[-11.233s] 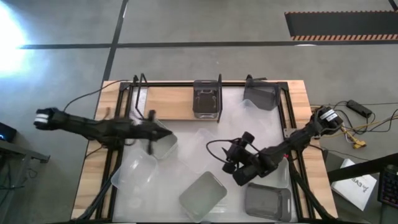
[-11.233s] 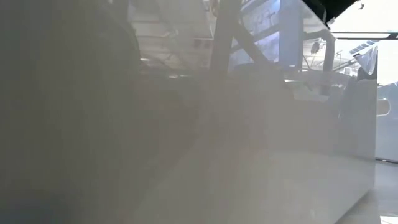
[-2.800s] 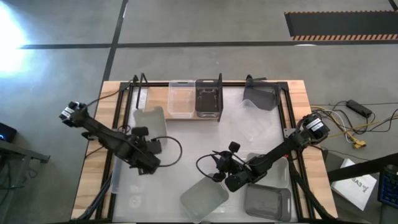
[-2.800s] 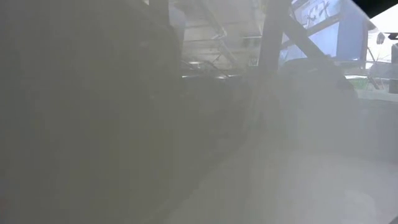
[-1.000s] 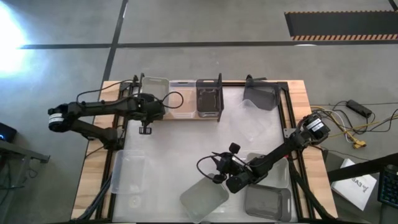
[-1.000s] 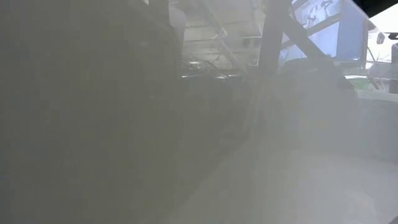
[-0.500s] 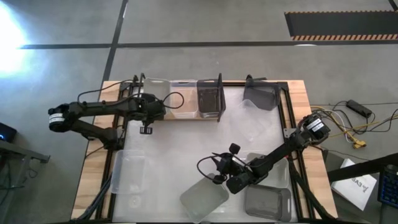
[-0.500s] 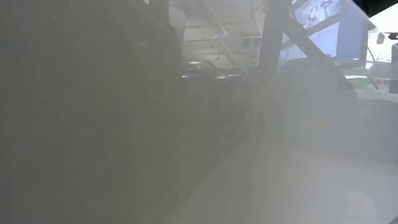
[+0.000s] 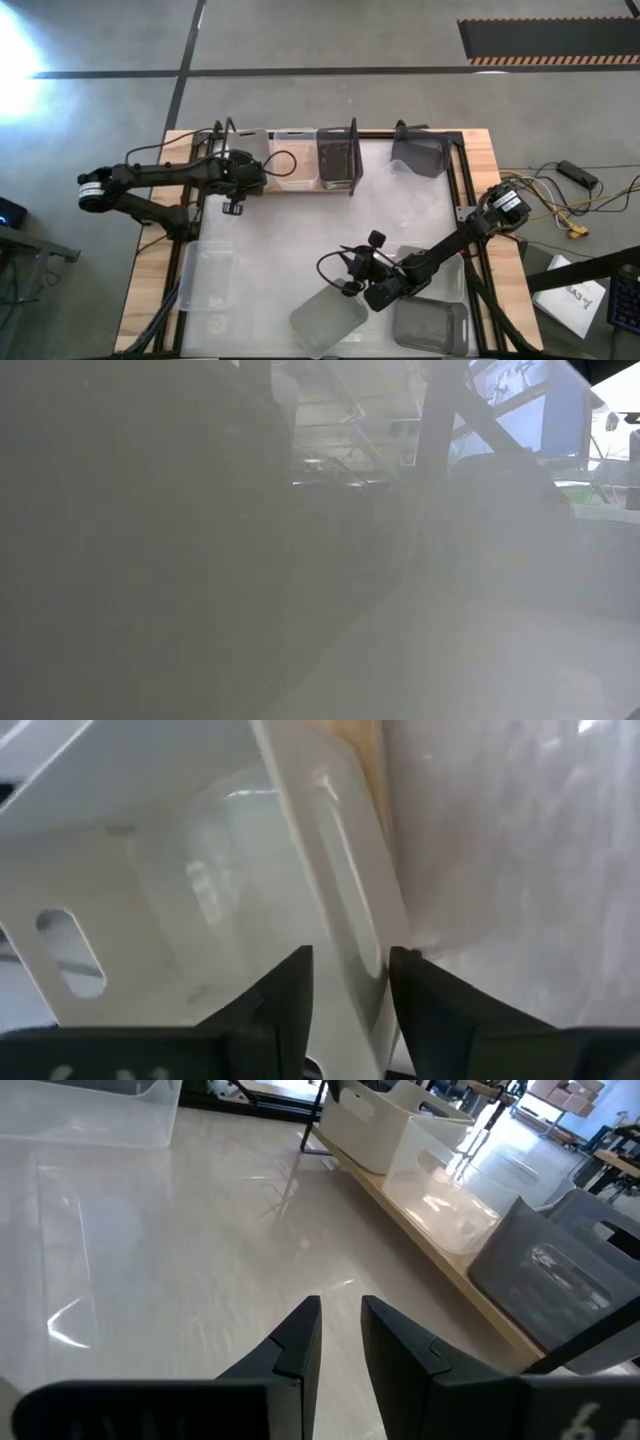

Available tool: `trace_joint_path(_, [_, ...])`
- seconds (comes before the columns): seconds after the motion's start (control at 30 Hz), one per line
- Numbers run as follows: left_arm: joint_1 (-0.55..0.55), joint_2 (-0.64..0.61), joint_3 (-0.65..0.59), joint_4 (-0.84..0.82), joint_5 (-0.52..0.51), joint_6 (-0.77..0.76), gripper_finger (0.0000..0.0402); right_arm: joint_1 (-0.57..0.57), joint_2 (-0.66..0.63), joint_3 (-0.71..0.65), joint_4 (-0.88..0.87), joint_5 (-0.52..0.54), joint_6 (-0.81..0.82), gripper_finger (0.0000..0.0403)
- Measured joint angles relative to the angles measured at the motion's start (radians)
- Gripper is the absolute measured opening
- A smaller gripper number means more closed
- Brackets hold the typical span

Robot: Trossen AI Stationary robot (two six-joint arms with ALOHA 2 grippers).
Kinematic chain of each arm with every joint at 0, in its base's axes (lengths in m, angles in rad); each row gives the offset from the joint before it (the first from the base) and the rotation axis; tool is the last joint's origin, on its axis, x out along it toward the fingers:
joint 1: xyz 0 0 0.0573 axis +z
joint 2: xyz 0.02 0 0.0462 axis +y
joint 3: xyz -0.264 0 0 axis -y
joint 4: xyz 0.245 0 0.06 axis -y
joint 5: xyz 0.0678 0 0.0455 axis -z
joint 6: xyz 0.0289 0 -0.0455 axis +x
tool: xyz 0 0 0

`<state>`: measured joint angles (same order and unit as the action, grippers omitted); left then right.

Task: Stack baskets on shelf by color
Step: Put the left gray bin on the shelf

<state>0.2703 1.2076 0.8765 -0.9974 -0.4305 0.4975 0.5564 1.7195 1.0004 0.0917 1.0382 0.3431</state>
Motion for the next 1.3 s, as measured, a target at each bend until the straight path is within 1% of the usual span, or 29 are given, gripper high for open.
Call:
trace_joint_path(0.07, [0.000, 0.002, -0.002, -0.001, -0.001, 0.033, 0.0118, 0.000, 0.000, 0.000, 0.000, 0.000, 0.000, 0.0068])
trace_joint_path(0.2, [0.000, 0.007, -0.002, 0.002, 0.003, 0.036, 0.0111, 0.000, 0.000, 0.000, 0.001, 0.000, -0.002, 0.0068])
trace_joint_path(0.3, [0.000, 0.007, -0.002, 0.003, 0.003, 0.038, 0.0085, 0.000, 0.000, 0.000, 0.001, 0.000, -0.002, 0.0068])
trace_joint_path(0.5, [0.000, 0.006, -0.004, 0.002, 0.006, 0.061, 0.0012, 0.000, 0.000, 0.000, 0.001, 0.000, -0.002, 0.0068])
trace_joint_path(0.57, [0.000, 0.006, -0.007, 0.003, 0.006, 0.080, 0.0004, 0.000, 0.000, 0.000, 0.001, 0.000, -0.002, 0.0068])
trace_joint_path(0.77, [0.000, 0.005, -0.017, 0.002, 0.006, 0.083, 0.0010, 0.000, 0.000, 0.000, 0.003, 0.000, -0.002, 0.0068])
trace_joint_path(1.03, [0.000, 0.000, -0.013, 0.003, 0.007, 0.022, 0.0013, 0.000, 0.000, 0.006, 0.002, 0.000, -0.003, 0.0068])
trace_joint_path(1.13, [0.000, -0.011, -0.012, 0.007, 0.008, -0.004, 0.0030, 0.000, 0.000, 0.006, 0.002, -0.005, -0.005, 0.0068])
trace_joint_path(1.3, [0.000, -0.019, -0.012, 0.014, 0.007, -0.048, 0.0081, 0.002, -0.010, 0.006, 0.001, -0.050, -0.048, 0.0068])
